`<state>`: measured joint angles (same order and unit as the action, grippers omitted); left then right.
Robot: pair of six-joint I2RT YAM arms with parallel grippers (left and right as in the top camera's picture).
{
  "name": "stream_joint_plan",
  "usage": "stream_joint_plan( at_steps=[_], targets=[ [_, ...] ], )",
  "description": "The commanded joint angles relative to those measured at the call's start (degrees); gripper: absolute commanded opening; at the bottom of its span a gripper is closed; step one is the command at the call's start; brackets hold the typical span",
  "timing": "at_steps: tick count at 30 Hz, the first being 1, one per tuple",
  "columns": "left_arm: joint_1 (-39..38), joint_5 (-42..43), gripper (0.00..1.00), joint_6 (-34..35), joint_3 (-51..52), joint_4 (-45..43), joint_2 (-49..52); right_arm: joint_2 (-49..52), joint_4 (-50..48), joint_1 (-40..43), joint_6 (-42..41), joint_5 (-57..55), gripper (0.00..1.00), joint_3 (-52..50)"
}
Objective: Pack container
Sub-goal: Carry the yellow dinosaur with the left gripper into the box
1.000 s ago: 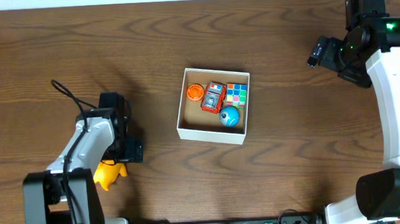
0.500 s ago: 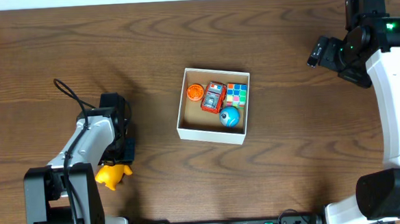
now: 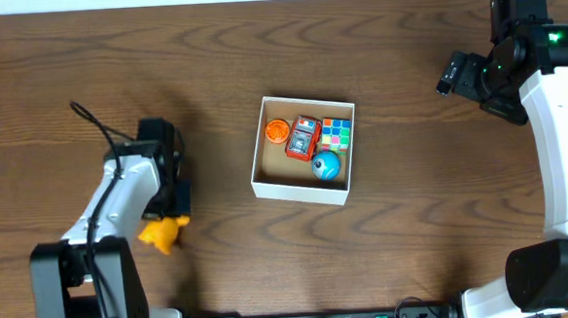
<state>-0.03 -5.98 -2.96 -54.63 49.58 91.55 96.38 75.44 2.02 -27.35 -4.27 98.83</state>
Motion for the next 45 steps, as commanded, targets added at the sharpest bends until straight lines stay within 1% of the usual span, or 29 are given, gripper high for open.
stream_joint_plan(
  at_steps=[1, 3, 6, 10, 14, 15, 16, 19, 21, 22, 24, 29, 33, 45],
  targets=[
    [-1.6, 3.1, 0.07, 0.2, -6.3, 0.8, -4.1, 0.0, 0.0, -0.2, 0.9, -0.2, 0.99, 0.0],
    [-3.4, 5.2, 0.06, 0.1, -9.8, 0.9, -6.1, 0.0, -0.2, -0.2, 0.9, -0.2, 0.99, 0.0],
    [-6.7, 6.0, 0.06, -0.7, -14.0, 0.7, -8.7, 0.0, -0.9, -0.2, 1.4, -0.2, 0.99, 0.0],
    [-14.4, 6.4, 0.06, -7.9, -18.7, -0.5, -12.0, 0.0, -1.4, -0.2, 3.3, 0.6, 0.99, 0.0],
    [-22.3, 6.5, 0.06, -14.2, -19.4, -3.8, -13.5, 0.1, -1.4, -0.2, 3.9, 1.4, 0.99, -0.6],
    [-24.5, 6.5, 0.06, -15.5, -19.4, -4.7, -13.6, 0.1, -1.6, -0.2, 4.2, 2.1, 0.97, -1.0],
    [-26.2, 6.5, 0.06, -16.0, -19.4, -5.3, -13.5, 0.1, -1.6, -0.2, 4.3, 2.7, 0.94, -1.4],
    [-30.3, 6.5, 0.06, -17.4, -19.4, -6.4, -12.6, 0.1, -2.0, -0.2, 4.3, 3.3, 0.79, -3.4],
    [-32.1, 6.8, 0.06, -18.5, -19.4, -7.0, -11.8, 0.1, -2.9, -0.2, 4.3, 3.3, 0.64, -5.0],
    [-33.0, 7.0, 0.06, -19.9, -19.4, -7.1, -11.1, 0.1, -3.3, -0.2, 4.3, 3.5, 0.58, -6.1],
    [-34.1, 7.1, 0.06, -21.9, -19.4, -7.3, -10.1, 0.1, -4.2, -0.2, 4.2, 3.8, 0.54, -7.8],
    [-36.8, 7.7, 0.06, -28.3, -19.4, -8.0, -7.1, 0.1, -6.5, -0.2, 4.0, 4.8, 0.54, -12.0],
    [-38.3, 14.7, 0.06, -35.7, -19.4, -8.0, -4.6, 0.1, -7.1, -0.2, 4.0, 4.8, 0.55, -13.4],
    [-38.6, 14.6, 0.06, -48.7, -18.6, -8.6, 3.9, 0.1, -7.1, -0.2, 4.0, 4.8, 0.55, -13.4]
  ],
)
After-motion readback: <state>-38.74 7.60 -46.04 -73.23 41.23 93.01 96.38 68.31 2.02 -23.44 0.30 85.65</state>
